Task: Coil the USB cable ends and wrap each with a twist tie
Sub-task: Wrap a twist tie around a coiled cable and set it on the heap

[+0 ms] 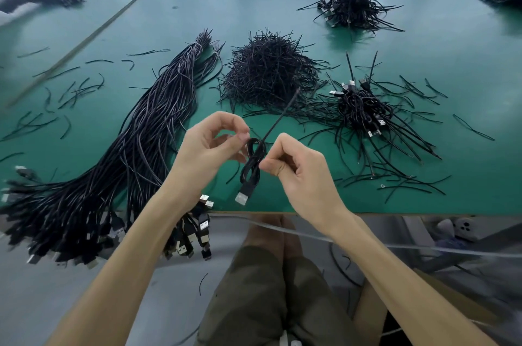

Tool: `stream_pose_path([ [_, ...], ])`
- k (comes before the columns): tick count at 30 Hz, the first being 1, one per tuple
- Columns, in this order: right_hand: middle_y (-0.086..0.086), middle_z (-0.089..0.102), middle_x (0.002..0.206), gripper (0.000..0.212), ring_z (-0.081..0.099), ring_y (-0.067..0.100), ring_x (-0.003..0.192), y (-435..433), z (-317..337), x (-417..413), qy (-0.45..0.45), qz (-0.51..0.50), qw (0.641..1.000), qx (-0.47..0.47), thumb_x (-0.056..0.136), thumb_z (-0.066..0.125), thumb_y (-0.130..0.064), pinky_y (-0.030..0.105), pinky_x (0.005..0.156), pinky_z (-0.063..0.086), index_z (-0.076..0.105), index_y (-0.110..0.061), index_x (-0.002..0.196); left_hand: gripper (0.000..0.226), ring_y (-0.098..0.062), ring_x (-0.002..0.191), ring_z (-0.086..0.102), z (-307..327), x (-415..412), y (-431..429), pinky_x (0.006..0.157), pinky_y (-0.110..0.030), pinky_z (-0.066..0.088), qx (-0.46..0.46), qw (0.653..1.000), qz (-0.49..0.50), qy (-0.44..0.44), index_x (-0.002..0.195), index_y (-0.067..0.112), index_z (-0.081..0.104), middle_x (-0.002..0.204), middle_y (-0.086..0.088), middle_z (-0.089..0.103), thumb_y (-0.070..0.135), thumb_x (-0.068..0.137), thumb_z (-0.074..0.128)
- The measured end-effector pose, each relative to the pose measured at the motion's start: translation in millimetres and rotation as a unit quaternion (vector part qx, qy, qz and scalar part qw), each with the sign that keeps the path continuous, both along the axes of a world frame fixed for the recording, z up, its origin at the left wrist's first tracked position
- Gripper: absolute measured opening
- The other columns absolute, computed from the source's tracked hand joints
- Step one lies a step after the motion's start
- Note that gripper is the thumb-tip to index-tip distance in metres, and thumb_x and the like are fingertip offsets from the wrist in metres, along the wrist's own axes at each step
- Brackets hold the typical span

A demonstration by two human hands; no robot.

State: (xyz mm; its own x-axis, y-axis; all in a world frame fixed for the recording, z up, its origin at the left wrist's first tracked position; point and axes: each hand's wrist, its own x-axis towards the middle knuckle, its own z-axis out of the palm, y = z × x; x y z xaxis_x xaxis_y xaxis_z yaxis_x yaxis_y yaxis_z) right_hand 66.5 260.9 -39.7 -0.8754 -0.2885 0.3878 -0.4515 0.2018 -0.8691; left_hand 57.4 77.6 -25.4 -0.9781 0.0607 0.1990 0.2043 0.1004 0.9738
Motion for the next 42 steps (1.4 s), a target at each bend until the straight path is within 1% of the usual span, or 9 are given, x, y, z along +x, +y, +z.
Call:
stream_pose_path([
  [4,-0.001,0.048,0.064,0.026,0.037,0.007,0.060,-0.3,-2.9,-3.5,0.030,-0.020,0.999,0.018,0.092,0.068,-0.002,0.013,0.061,0.032,0.049,-0.001,0.075,0.037,-0.012,0.068,0.062,0.9,2.4,0.7,0.063,-0.024,0.054,-0.073,0.988,0.016,-0.134,0.097,0.006,0.063,0.079,0.000,0.063,0.041,0.102,0.054],
  [8,0.005,0.052,0.069,0.024,0.045,0.013,0.064,1.3,-11.4,-5.7,0.059,-0.031,0.996,0.058,0.091,0.065,0.005,0.018,0.062,0.039,0.048,-0.001,0.076,0.076,-0.017,0.062,0.063,8.2,10.3,0.7,0.062,-0.025,0.051,-0.128,0.957,-0.133,-0.223,0.094,0.002,0.063,0.074,-0.004,0.069,0.070,0.096,0.030],
  [11,-0.003,0.050,0.072,0.024,0.048,0.014,0.067,4.9,-14.2,-7.8,0.073,-0.039,0.993,0.080,0.091,0.059,0.009,0.034,0.061,0.044,0.047,-0.006,0.077,0.042,-0.019,0.071,0.064,8.7,13.6,3.8,0.071,-0.040,0.052,-0.140,0.970,-0.139,-0.143,0.095,0.000,0.063,0.083,-0.015,0.070,0.041,0.098,0.057],
  [14,-0.004,0.049,0.072,0.024,0.050,0.005,0.069,6.9,-12.8,-9.1,0.090,-0.043,0.991,0.087,0.093,0.061,0.003,0.022,0.062,0.039,0.047,-0.006,0.076,0.025,-0.023,0.088,0.066,9.0,12.1,1.0,0.093,-0.047,0.054,-0.108,0.982,-0.107,-0.112,0.109,-0.001,0.065,0.108,-0.023,0.069,0.014,0.090,0.073],
  [22,-0.015,0.047,0.062,0.030,0.038,0.004,0.061,-2.0,-12.1,-4.6,-0.028,-0.023,0.999,-0.003,0.088,0.064,0.009,0.018,0.060,0.034,0.047,-0.011,0.073,0.029,-0.019,0.094,0.062,7.2,12.8,8.1,0.084,-0.032,0.054,-0.063,0.997,-0.050,0.008,0.085,0.003,0.068,0.100,-0.013,0.063,-0.025,0.076,0.071],
  [29,-0.011,0.048,0.062,0.026,0.038,0.005,0.058,-8.2,-7.9,6.6,-0.081,0.039,0.996,-0.028,0.092,0.064,0.004,0.014,0.059,0.034,0.049,-0.008,0.075,0.045,-0.015,0.095,0.059,1.0,10.3,5.2,0.087,-0.032,0.050,-0.057,0.995,-0.015,0.076,0.066,0.014,0.068,0.099,-0.012,0.059,-0.028,0.080,0.060],
  [34,-0.012,0.047,0.062,0.025,0.039,0.005,0.058,-5.5,-4.6,3.0,-0.075,0.025,0.996,-0.046,0.095,0.063,0.002,0.015,0.059,0.035,0.048,-0.005,0.076,0.005,-0.019,0.089,0.071,-6.9,5.2,-2.0,0.084,-0.029,0.057,0.006,1.000,0.007,0.027,0.097,0.000,0.064,0.093,-0.005,0.068,-0.004,0.095,0.065],
  [37,-0.010,0.044,0.062,0.025,0.037,0.010,0.060,-2.7,-6.6,-0.8,-0.073,0.008,0.996,-0.044,0.095,0.063,-0.001,0.022,0.061,0.035,0.047,-0.004,0.077,0.017,-0.020,0.081,0.074,-2.8,4.5,-6.1,0.072,-0.027,0.059,0.008,0.996,0.026,-0.080,0.105,0.001,0.059,0.087,-0.008,0.070,0.017,0.101,0.062],
  [42,0.002,0.049,0.064,0.023,0.038,0.008,0.061,-0.6,-11.9,-1.6,-0.033,-0.020,0.999,0.004,0.094,0.065,-0.001,0.018,0.061,0.035,0.049,-0.003,0.078,0.063,-0.023,0.052,0.062,8.1,12.4,-6.8,0.051,-0.029,0.047,-0.133,0.969,-0.085,-0.190,0.083,0.007,0.056,0.059,-0.002,0.061,0.065,0.097,0.035],
])
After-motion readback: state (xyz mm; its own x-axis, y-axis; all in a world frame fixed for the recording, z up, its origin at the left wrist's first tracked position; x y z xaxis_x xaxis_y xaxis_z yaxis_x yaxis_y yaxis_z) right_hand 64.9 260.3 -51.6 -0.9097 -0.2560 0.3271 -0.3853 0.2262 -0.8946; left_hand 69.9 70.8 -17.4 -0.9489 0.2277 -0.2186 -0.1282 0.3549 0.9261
